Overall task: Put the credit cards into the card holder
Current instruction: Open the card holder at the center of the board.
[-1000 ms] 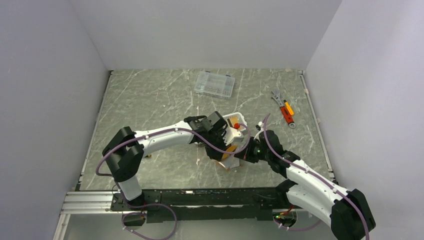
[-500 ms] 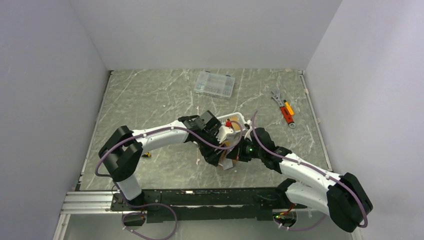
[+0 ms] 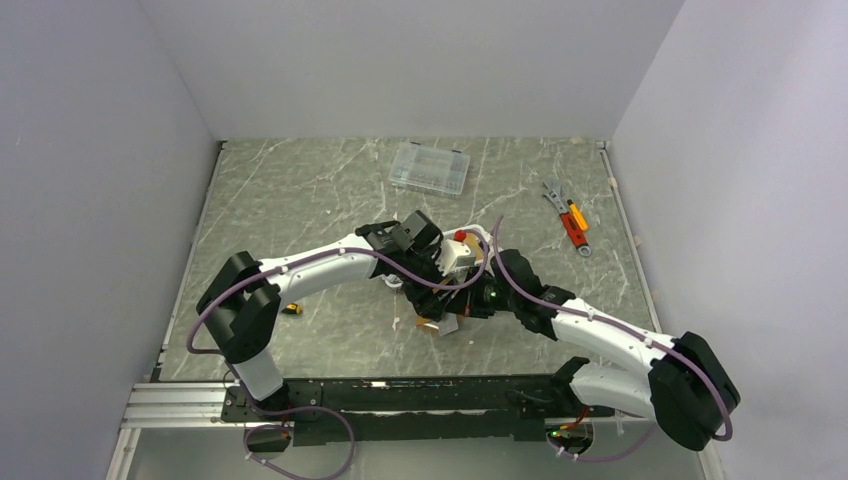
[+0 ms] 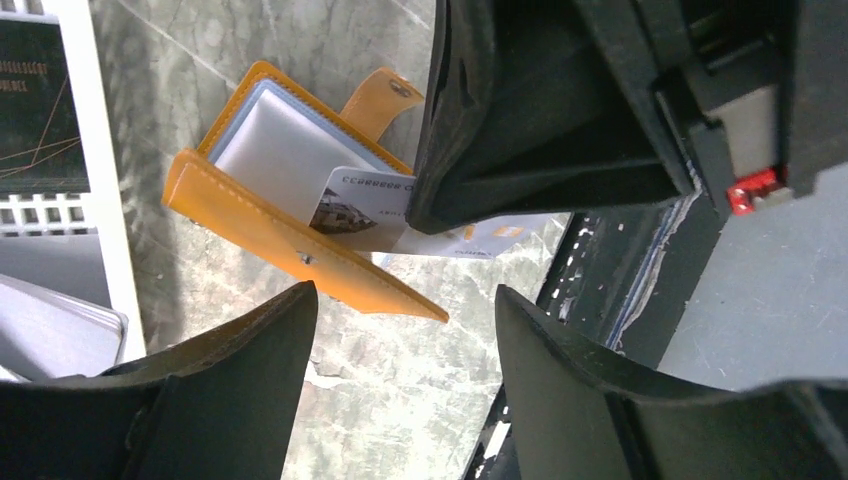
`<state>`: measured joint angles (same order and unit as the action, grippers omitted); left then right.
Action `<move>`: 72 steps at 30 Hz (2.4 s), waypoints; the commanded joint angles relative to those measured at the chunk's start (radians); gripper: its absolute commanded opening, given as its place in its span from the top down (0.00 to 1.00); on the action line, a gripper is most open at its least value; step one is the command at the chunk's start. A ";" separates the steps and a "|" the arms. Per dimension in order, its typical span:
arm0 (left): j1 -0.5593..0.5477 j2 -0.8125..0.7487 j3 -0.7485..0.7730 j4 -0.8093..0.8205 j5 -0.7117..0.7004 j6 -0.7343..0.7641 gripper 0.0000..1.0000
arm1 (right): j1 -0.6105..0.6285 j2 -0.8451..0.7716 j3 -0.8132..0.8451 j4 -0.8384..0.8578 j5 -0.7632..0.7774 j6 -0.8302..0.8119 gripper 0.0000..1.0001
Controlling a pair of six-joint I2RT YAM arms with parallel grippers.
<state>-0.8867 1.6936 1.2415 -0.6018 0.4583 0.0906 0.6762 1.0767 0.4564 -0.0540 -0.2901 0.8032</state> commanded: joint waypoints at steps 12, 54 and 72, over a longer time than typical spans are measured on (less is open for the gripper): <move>0.020 0.002 0.083 -0.135 -0.135 0.071 0.58 | 0.025 0.059 0.073 0.090 0.001 -0.027 1.00; -0.020 -0.021 0.028 -0.149 -0.274 0.169 0.66 | 0.032 0.150 0.108 0.157 -0.037 -0.035 1.00; 0.043 -0.043 0.015 -0.199 -0.265 0.179 0.76 | 0.066 0.224 -0.012 0.182 0.053 -0.044 1.00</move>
<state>-0.8654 1.6775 1.2633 -0.7856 0.1970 0.2539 0.7208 1.3148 0.4545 0.1154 -0.3008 0.7738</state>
